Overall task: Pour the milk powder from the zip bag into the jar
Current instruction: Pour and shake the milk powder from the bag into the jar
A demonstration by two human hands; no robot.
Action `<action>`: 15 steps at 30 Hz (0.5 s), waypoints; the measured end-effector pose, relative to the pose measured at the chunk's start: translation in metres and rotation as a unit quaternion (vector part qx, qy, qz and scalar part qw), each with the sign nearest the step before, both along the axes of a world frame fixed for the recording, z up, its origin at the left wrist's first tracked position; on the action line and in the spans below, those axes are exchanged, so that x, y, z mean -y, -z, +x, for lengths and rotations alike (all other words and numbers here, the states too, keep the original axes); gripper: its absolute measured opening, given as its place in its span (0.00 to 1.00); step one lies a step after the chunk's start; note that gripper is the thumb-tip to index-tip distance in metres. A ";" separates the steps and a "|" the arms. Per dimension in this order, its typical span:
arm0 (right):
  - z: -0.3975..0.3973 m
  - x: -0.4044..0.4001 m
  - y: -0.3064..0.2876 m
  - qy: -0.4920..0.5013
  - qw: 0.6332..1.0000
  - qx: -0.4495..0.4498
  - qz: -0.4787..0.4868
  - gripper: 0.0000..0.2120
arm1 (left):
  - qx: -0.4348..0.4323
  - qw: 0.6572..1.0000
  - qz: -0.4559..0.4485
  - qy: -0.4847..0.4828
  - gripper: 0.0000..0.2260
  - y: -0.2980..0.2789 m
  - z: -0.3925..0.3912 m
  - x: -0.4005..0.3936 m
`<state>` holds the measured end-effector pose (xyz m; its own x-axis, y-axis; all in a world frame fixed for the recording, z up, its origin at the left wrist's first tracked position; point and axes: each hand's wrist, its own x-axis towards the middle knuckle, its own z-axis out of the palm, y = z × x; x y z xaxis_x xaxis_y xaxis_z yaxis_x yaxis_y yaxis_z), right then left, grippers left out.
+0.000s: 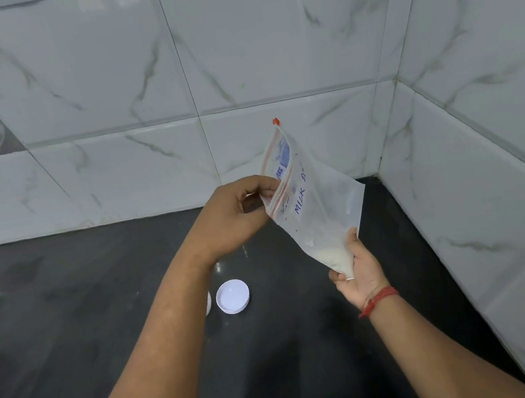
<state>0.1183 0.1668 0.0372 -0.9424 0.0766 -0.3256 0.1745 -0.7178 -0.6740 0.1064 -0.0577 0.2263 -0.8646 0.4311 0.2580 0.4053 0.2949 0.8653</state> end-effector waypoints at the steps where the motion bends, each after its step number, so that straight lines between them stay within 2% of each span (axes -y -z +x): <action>1: 0.000 0.000 -0.001 -0.001 1.000 -0.002 0.000 0.23 | -0.008 1.000 -0.016 -0.005 0.13 -0.001 0.000 0.000; 6: 0.000 -0.003 -0.001 0.003 1.000 -0.001 0.001 0.18 | -0.051 0.996 -0.080 -0.003 0.11 -0.007 -0.006 0.002; 11: 0.000 -0.008 -0.004 -0.011 0.999 -0.025 -0.022 0.14 | -0.068 0.994 -0.087 -0.006 0.12 -0.007 -0.006 -0.001; 15: -0.002 -0.010 -0.008 -0.004 0.999 -0.020 -0.036 0.14 | -0.088 0.992 -0.084 -0.031 0.07 -0.005 -0.008 -0.005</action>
